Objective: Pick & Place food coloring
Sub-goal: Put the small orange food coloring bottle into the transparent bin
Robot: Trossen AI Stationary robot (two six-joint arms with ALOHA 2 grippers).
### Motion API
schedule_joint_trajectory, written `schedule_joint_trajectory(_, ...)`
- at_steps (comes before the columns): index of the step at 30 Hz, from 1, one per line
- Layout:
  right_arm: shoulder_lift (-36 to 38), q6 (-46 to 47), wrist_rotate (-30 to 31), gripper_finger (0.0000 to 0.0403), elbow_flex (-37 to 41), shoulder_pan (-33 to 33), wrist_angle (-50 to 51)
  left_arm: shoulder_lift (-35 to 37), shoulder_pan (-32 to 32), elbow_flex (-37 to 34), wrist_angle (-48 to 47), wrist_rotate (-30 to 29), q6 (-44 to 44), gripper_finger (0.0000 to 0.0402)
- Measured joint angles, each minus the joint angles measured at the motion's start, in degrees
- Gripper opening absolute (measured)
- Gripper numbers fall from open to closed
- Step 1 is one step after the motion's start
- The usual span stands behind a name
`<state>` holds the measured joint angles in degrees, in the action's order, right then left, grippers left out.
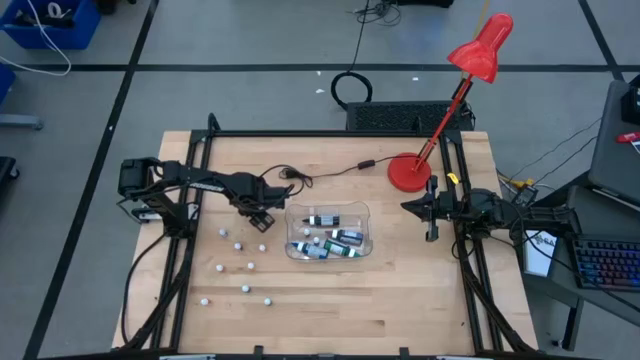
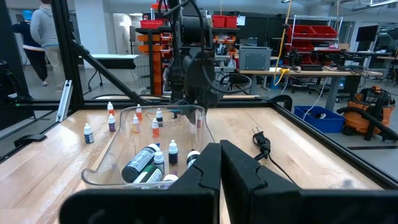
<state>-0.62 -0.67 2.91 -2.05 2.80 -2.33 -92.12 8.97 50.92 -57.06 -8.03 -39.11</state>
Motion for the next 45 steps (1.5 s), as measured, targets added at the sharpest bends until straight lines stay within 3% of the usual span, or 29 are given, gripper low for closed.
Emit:
schedule_joint_trajectory(25,0.0,0.0,0.0,0.0,0.0,0.0,0.0,0.0,0.0,1.3,-1.8,0.1,0.9,0.0233)
schedule_joint_trajectory(40,0.0,0.0,0.0,0.0,0.0,0.0,0.0,0.0,0.0,1.4,-1.5,0.7,1.0,0.0057)
schedule_joint_trajectory(45,0.0,0.0,0.0,0.0,0.0,0.0,0.0,0.0,0.0,1.4,-1.4,0.5,1.1,0.0054)
